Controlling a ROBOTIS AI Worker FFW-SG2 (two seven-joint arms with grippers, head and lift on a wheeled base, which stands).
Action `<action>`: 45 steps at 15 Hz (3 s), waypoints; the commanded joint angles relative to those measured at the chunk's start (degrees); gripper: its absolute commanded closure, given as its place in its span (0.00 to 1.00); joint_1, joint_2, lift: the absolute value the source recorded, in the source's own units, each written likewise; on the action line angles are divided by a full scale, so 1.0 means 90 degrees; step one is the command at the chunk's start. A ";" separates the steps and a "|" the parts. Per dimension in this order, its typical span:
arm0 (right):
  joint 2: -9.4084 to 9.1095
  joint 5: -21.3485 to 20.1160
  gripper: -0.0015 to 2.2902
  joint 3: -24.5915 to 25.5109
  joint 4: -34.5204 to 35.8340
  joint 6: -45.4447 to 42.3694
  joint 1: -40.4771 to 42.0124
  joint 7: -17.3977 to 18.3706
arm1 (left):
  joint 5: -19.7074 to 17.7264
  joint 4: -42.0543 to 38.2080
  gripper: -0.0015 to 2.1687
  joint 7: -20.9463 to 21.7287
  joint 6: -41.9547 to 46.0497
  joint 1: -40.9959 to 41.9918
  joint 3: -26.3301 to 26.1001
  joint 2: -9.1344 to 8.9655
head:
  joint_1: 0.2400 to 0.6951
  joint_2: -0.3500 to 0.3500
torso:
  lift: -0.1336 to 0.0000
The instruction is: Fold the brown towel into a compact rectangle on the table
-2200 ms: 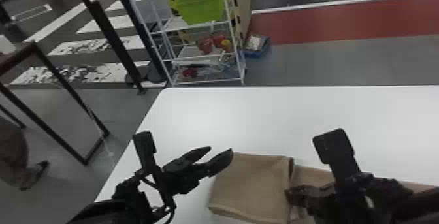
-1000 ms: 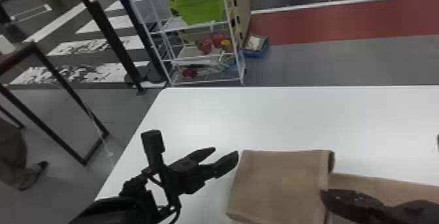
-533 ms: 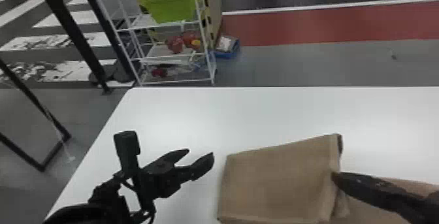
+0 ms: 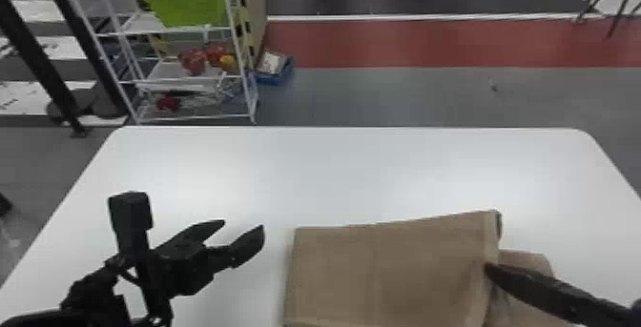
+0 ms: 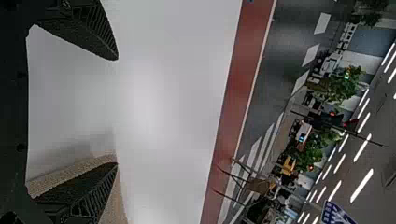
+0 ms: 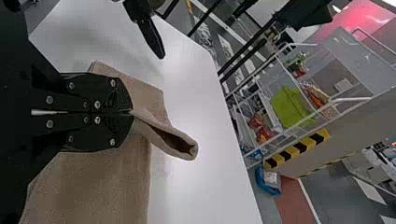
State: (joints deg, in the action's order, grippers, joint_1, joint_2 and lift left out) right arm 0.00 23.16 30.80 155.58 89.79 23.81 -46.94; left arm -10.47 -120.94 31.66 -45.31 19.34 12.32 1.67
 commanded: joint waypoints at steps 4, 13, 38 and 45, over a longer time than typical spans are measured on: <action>-0.0006 0.0405 0.58 0.0806 -0.0295 0.0033 0.0040 -0.0194 | 0.0011 -0.0019 0.04 -0.0002 0.0000 -0.0001 -0.0022 0.0000 | 1.00 0.50 | 0.09; -0.0006 0.0561 0.58 0.1499 -0.0813 0.0033 -0.0146 -0.0361 | 0.0197 -0.0117 0.04 -0.0099 -0.0039 0.0107 -0.0246 -0.0019 | 1.00 0.37 | 0.09; -0.0006 -0.1988 0.43 0.0581 -0.1750 0.0033 -0.0712 -0.0351 | 0.0353 -0.0341 0.04 -0.0197 -0.0157 0.0243 -0.0383 0.0000 | 1.00 0.25 | 0.09; -0.0006 -0.2320 0.02 0.0620 -0.1574 0.0033 -0.0429 0.0167 | 0.0343 -0.0312 0.04 -0.0197 -0.0176 0.0224 -0.0305 0.0000 | 1.00 0.19 | 0.09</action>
State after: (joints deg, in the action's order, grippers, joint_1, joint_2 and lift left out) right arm 0.00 1.89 35.67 141.04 89.79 19.63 -45.46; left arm -7.38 -123.82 29.89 -46.76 21.36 9.51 1.67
